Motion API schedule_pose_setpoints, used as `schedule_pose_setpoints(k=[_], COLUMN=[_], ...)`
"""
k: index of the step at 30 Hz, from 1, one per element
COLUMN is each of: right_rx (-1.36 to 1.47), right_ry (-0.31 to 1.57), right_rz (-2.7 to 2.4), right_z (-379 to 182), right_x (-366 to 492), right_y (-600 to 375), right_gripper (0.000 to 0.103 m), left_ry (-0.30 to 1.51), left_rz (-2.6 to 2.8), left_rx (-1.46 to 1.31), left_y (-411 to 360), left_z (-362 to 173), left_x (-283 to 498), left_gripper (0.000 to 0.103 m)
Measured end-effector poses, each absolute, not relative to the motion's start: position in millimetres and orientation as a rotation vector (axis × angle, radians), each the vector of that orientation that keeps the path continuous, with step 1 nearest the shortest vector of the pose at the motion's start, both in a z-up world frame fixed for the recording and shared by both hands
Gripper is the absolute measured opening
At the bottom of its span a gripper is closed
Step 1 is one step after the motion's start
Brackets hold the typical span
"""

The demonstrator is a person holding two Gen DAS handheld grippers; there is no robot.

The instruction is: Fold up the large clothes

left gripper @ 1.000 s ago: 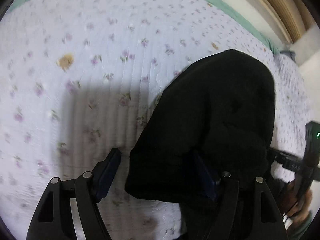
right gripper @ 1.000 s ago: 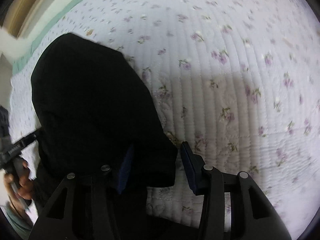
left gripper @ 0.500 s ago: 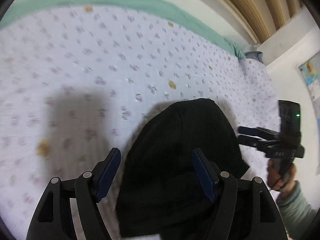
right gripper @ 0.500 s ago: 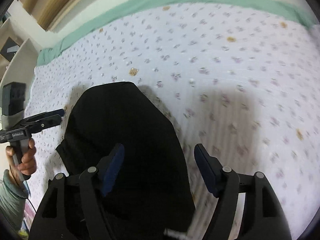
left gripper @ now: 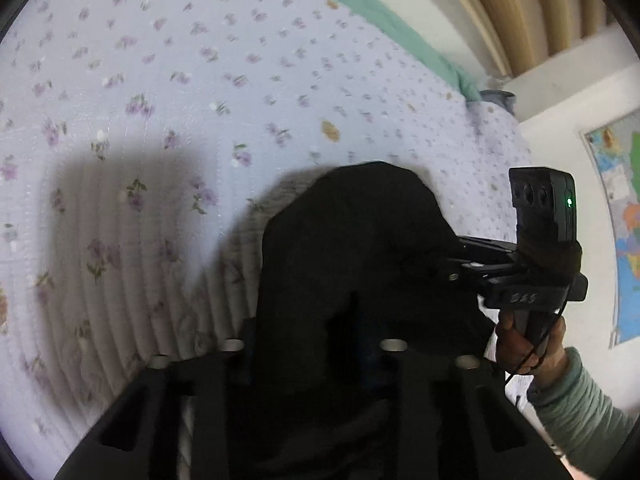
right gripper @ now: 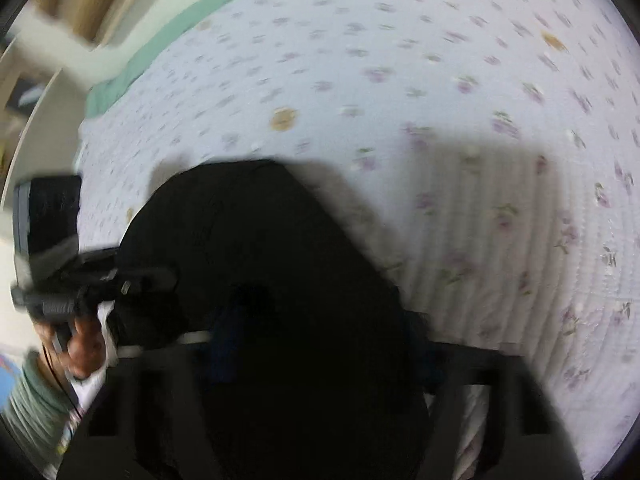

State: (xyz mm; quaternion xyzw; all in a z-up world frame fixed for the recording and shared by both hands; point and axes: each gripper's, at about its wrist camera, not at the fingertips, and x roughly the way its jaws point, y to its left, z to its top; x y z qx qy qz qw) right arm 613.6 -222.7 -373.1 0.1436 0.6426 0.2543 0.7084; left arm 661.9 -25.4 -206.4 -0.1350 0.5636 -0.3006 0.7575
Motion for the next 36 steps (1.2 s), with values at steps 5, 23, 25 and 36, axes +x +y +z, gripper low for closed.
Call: schedule_pose_setpoints(k=[5, 23, 25, 36], right_rx=[0.125, 0.062, 0.051, -0.035], right_ry=[1.308, 1.095, 1.117, 1.341], right_rz=[0.606, 0.629, 0.613, 0.501], right_z=[-317, -150, -155, -231], right_x=[573, 311, 281, 183], right_y=[-205, -222, -220, -205], right_gripper=[0.018, 0.018, 0.018, 0.031], left_ry=[1.097, 0.959, 0.981, 1.170], left_rz=[-0.684, -0.757, -0.748, -0.493], left_rx=[-0.221, -0.064, -0.043, 0.185], left_y=[-24, -20, -23, -45], left_z=[-153, -50, -62, -170], left_x=[613, 327, 301, 215], left_gripper=[0.018, 0.018, 0.018, 0.023])
